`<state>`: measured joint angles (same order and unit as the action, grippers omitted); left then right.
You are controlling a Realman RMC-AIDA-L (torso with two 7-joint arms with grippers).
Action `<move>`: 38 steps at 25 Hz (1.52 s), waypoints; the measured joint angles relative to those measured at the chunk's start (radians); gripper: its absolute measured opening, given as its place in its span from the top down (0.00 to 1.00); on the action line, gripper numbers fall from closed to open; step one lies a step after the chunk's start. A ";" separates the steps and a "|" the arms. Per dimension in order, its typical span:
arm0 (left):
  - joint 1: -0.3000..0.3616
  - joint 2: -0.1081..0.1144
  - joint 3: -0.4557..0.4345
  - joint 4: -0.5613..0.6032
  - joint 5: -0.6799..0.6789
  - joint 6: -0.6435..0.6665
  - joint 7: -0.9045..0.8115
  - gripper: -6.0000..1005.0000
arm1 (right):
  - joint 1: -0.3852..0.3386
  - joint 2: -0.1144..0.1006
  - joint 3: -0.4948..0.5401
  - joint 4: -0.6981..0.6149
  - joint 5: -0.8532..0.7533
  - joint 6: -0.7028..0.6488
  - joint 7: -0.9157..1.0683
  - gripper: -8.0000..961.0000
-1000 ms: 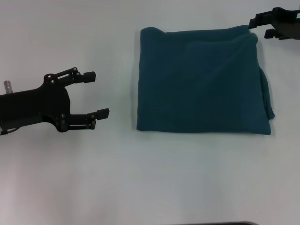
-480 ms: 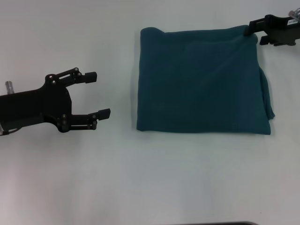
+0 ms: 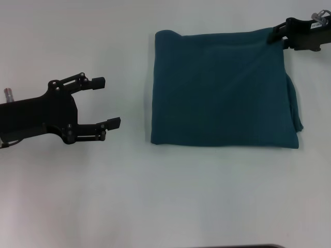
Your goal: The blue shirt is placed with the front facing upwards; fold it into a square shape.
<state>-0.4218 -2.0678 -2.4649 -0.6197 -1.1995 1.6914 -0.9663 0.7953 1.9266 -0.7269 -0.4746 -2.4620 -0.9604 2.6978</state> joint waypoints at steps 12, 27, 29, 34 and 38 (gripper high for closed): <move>0.000 -0.002 0.000 0.001 0.000 0.000 0.000 0.10 | 0.007 0.015 -0.009 -0.012 0.007 0.064 -0.051 0.76; 0.001 -0.001 0.000 0.005 0.000 0.001 0.000 0.10 | 0.022 0.033 -0.002 -0.021 0.031 0.107 -0.111 0.95; 0.002 -0.001 0.000 0.005 0.000 0.001 0.000 0.10 | 0.018 0.033 -0.002 -0.025 0.033 0.111 -0.117 0.95; 0.003 -0.001 0.000 0.002 0.000 0.001 0.000 0.10 | 0.004 0.036 -0.004 -0.059 0.086 0.090 -0.154 0.94; 0.003 -0.001 0.000 0.001 0.000 0.001 0.000 0.10 | -0.009 0.048 -0.001 -0.098 0.108 0.069 -0.170 0.93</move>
<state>-0.4187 -2.0683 -2.4651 -0.6189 -1.1995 1.6919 -0.9664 0.7863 1.9745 -0.7275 -0.5723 -2.3545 -0.8912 2.5274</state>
